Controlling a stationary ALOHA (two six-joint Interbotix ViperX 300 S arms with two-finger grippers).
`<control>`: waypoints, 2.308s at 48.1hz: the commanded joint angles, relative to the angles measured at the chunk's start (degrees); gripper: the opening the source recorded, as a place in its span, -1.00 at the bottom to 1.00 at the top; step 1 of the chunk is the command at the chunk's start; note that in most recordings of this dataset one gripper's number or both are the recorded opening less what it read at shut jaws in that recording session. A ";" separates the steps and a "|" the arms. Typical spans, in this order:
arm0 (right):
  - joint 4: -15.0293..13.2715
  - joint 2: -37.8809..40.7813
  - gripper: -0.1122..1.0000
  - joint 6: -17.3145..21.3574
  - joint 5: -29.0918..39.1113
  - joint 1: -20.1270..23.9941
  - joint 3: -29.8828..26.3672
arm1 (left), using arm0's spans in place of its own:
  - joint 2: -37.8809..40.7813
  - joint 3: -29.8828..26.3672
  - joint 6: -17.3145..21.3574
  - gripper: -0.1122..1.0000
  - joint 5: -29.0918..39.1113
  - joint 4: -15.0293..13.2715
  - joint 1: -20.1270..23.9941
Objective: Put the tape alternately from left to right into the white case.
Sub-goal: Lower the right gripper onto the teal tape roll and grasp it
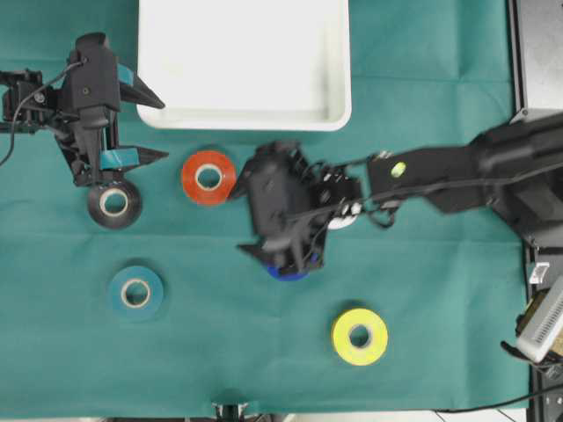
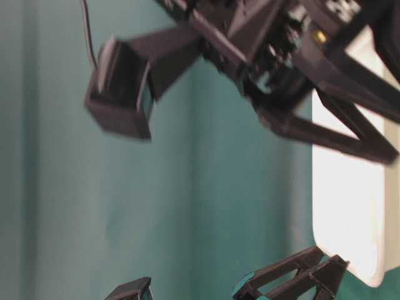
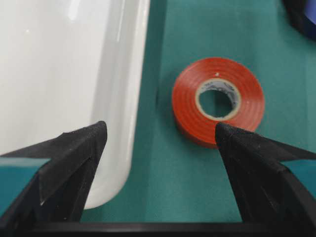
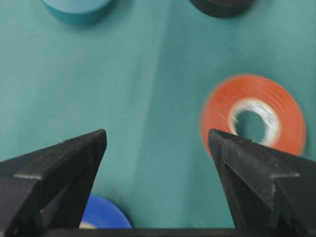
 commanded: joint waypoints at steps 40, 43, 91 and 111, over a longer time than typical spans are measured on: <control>-10.81 15.73 0.73 -0.44 16.00 8.17 -26.98 | -0.62 -0.70 -0.26 0.93 -0.18 0.09 0.53; -10.81 16.52 0.73 -0.53 15.47 8.17 -27.77 | -0.62 -0.70 -0.26 0.93 -0.18 0.09 0.53; -9.93 27.69 0.45 -2.55 16.79 9.84 -38.41 | -0.53 -0.88 -0.26 0.93 -0.18 0.09 0.53; -10.20 28.92 0.39 -2.64 17.93 8.26 -39.11 | -0.53 -0.53 -0.18 0.93 -0.35 0.09 0.53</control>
